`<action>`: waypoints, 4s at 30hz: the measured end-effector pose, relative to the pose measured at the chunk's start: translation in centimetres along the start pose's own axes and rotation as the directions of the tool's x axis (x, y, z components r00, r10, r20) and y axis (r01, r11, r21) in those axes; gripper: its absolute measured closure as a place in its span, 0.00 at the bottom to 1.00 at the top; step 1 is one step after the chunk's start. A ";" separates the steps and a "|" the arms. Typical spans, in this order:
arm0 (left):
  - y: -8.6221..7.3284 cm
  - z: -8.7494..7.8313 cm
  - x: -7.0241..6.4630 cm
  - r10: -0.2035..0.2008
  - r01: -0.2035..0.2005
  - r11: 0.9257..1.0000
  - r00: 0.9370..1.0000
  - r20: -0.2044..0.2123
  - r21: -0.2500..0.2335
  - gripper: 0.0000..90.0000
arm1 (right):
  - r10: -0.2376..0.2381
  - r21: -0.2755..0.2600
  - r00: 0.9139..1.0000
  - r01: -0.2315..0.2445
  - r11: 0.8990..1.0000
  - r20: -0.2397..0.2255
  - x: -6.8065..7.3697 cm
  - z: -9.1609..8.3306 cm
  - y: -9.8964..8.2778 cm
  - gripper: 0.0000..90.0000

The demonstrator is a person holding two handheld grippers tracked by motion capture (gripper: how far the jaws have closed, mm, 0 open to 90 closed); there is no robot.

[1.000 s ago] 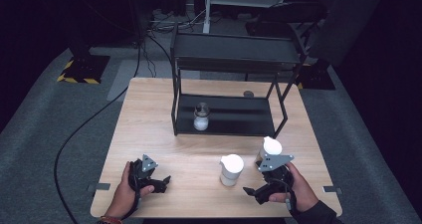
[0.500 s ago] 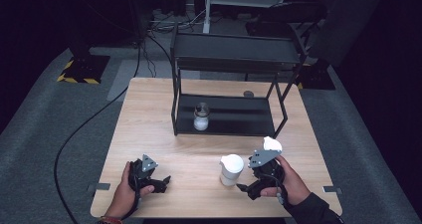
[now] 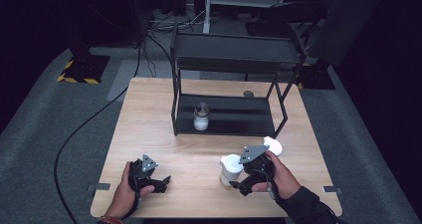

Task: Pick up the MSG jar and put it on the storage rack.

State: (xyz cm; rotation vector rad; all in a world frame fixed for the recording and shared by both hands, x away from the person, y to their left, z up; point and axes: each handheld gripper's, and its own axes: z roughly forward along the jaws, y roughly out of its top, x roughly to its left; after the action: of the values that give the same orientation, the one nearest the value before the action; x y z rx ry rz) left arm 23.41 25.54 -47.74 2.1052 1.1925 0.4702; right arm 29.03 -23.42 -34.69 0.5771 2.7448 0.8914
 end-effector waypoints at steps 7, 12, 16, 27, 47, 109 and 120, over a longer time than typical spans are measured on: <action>0.0 0.0 0.0 -0.001 0.001 1.000 1.000 0.000 0.000 0.01 | 0.011 0.006 1.000 -0.011 1.000 -0.004 -0.4 1.0 0.6 0.05; 0.0 0.0 0.0 0.000 0.000 1.000 1.000 0.000 0.000 0.01 | 0.029 0.005 1.000 -0.029 1.000 -0.005 -0.6 1.6 0.8 0.05; 0.0 0.0 0.0 0.000 0.000 1.000 1.000 0.000 0.000 0.01 | 0.043 0.006 0.999 -0.043 0.999 -0.002 -0.7 2.0 0.8 0.05; 0.0 0.0 0.0 0.000 0.000 1.000 1.000 0.000 0.000 0.01 | 0.075 0.013 0.997 -0.075 0.997 0.001 -0.9 3.0 0.7 0.08; 0.0 0.0 0.0 0.001 -0.001 1.000 1.000 -0.001 0.000 0.01 | 0.073 0.014 0.997 -0.072 0.997 -0.022 -1.1 4.7 0.2 0.32; 0.0 0.0 0.0 0.002 -0.002 1.000 1.000 -0.001 0.000 0.01 | 0.111 -0.009 0.993 -0.111 0.994 0.025 -4.5 0.3 5.0 0.34; 0.0 0.0 0.0 0.001 -0.001 1.000 1.000 -0.001 -0.001 0.01 | 0.134 -0.019 0.990 -0.134 0.991 0.048 -6.3 0.1 6.5 0.34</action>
State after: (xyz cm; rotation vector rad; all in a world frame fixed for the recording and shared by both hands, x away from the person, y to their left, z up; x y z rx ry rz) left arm 23.38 25.52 -47.74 2.1050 1.1916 0.4722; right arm 36.71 -21.26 -30.46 0.7778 2.6786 0.9139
